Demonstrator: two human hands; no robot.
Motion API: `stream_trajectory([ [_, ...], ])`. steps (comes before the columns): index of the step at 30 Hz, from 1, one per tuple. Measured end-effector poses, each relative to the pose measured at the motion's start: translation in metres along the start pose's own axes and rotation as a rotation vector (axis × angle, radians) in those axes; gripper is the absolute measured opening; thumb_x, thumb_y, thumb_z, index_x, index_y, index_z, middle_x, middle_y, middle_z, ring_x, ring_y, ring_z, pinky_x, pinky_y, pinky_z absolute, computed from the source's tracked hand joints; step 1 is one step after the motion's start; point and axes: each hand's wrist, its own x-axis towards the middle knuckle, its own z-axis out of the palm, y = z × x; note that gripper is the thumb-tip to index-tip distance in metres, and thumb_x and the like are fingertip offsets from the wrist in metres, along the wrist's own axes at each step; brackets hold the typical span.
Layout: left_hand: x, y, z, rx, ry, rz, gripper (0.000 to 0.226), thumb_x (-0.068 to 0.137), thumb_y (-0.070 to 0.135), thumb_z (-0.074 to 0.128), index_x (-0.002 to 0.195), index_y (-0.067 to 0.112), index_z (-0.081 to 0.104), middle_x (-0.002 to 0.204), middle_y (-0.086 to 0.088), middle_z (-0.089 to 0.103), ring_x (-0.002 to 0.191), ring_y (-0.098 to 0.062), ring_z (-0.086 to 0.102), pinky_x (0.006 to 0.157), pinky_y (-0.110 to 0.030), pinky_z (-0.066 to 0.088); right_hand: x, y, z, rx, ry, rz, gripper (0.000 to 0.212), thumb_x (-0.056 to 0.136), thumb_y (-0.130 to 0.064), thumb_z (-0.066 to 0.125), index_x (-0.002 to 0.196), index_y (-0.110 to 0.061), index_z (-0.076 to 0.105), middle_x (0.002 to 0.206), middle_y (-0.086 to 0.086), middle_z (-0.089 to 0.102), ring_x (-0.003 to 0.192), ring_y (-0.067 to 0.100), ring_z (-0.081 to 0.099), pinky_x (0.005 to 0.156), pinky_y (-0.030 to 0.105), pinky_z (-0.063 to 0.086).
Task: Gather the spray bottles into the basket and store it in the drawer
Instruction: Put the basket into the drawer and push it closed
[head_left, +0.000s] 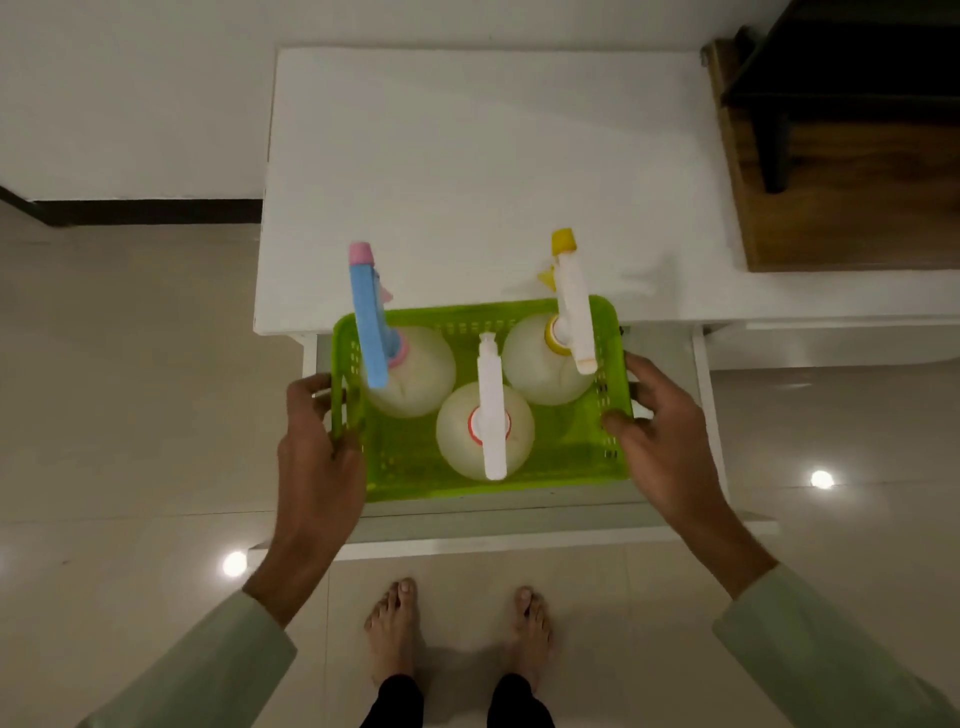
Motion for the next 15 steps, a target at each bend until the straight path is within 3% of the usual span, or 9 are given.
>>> stream_trajectory([
  [4,-0.01,-0.03,0.013,0.013,-0.079,-0.071,0.053,0.083,-0.02,0.041,0.116,0.022,0.041,0.117,-0.001,0.059,0.071,-0.01,0.068,0.05,-0.021,0.051,-0.01,0.033,0.011,0.009,-0.019,0.076,0.063,0.086,0.013,0.058,0.139,-0.021,0.059,0.118,0.005,0.073,0.107,0.019,0.07,0.08,0.039,0.063],
  [8,0.002,-0.054,0.034,-0.01,-0.125,-0.124,0.047,0.083,-0.02,0.043,0.113,0.016,0.04,0.115,-0.005,0.053,0.076,0.009,0.062,0.053,-0.011,0.049,-0.006,0.062,0.025,0.091,-0.03,0.192,0.062,0.087,0.014,0.055,0.138,-0.021,0.061,0.115,0.009,0.073,0.108,0.026,0.069,0.078,0.041,0.063],
  [12,0.022,-0.077,0.055,-0.071,-0.168,-0.235,0.045,0.084,-0.019,0.041,0.114,0.015,0.038,0.113,-0.005,0.05,0.085,-0.004,0.055,0.049,-0.013,0.048,0.008,0.091,0.04,0.153,-0.043,0.342,0.066,0.085,0.014,0.052,0.137,-0.025,0.061,0.106,0.017,0.073,0.088,0.029,0.068,0.077,0.051,0.06],
  [15,0.036,-0.096,0.07,-0.062,-0.201,-0.306,0.039,0.088,-0.012,0.047,0.115,0.015,0.038,0.115,-0.011,0.05,0.085,-0.013,0.055,0.052,-0.025,0.052,0.022,0.111,0.054,0.119,-0.052,0.396,0.068,0.083,0.015,0.048,0.136,-0.026,0.06,0.099,0.016,0.072,0.083,0.028,0.065,0.073,0.05,0.059],
])
